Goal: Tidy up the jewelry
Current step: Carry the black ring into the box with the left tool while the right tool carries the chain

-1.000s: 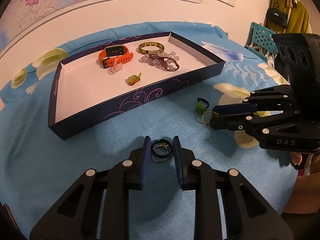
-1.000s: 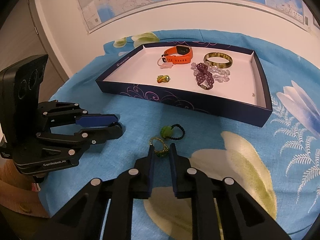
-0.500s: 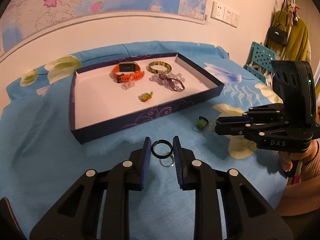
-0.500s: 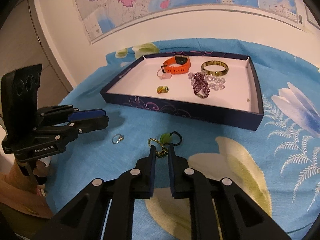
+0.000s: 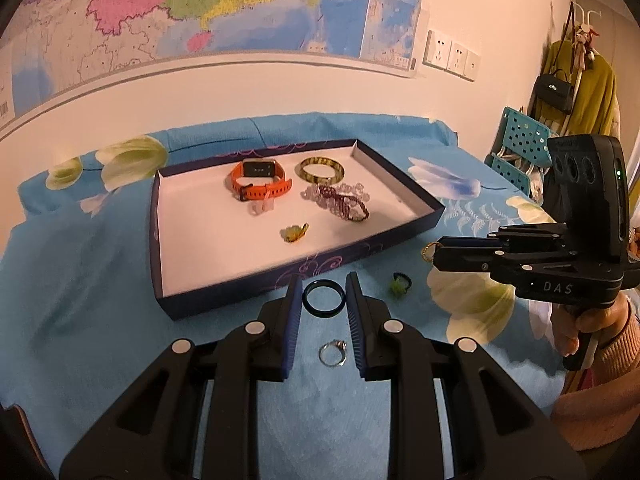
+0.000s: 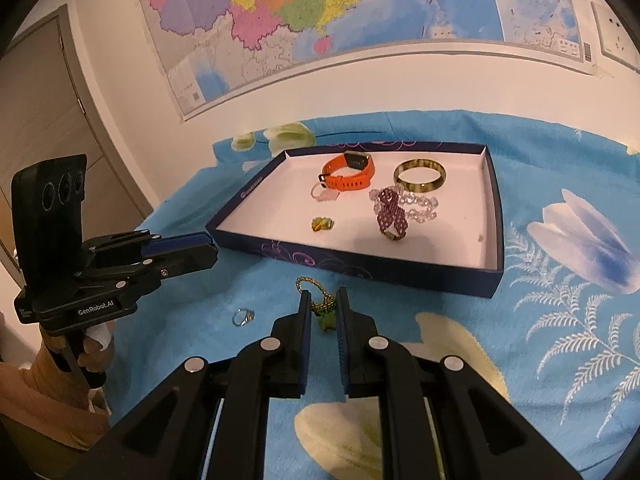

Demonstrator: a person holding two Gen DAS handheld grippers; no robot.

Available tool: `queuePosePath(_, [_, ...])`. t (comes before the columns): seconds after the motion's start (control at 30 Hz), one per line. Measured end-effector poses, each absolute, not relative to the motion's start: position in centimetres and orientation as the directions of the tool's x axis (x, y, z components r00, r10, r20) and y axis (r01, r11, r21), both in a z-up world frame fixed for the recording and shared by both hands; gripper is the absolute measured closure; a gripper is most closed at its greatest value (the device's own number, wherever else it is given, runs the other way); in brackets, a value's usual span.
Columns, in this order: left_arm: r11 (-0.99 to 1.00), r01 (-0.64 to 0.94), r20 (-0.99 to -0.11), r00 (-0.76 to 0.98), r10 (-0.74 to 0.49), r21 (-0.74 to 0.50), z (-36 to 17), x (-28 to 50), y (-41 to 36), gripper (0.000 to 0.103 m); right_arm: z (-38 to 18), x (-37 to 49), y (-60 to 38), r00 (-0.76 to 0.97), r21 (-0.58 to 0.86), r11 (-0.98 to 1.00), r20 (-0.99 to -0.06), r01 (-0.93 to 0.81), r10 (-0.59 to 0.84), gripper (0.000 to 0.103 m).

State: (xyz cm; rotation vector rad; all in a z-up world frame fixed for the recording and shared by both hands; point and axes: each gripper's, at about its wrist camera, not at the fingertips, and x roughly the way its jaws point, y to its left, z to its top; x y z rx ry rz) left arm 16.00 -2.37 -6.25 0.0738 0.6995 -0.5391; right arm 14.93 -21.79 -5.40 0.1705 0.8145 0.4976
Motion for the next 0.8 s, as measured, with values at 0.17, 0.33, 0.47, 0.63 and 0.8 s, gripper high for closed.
queuePosePath(0.17, [0.864, 0.491, -0.625, 0.641, -0.446, -0.113, -5.9, 16.6, -2.6, 0.08, -5.0, 15.4, -21.8, 0.591, 0.327, 0.873, -0.644, -0.361, 0.486, 0.092])
queuePosePath(0.33, [0.866, 0.487, -0.618, 0.648, -0.445, -0.113, -5.8, 17.1, -2.8, 0.08, -4.6, 15.8, -21.8, 0.601, 0.321, 0.875, -0.637, -0.362, 0.483, 0.092])
queuePosePath(0.47, [0.868, 0.483, -0.614, 0.653, -0.443, -0.113, -5.6, 17.5, -2.8, 0.08, -4.4, 16.2, -21.9, 0.609, 0.316, 0.877, -0.632, -0.363, 0.48, 0.092])
queuePosePath(0.63, [0.871, 0.479, -0.606, 0.662, -0.441, -0.109, -5.3, 18.1, -2.9, 0.08, -4.0, 16.7, -22.0, 0.618, 0.307, 0.88, -0.628, -0.362, 0.474, 0.092])
queuePosePath(0.8, [0.874, 0.477, -0.601, 0.671, -0.434, -0.099, -4.9, 18.6, -3.1, 0.08, -3.7, 17.2, -22.1, 0.628, 0.302, 0.883, -0.621, -0.36, 0.468, 0.092])
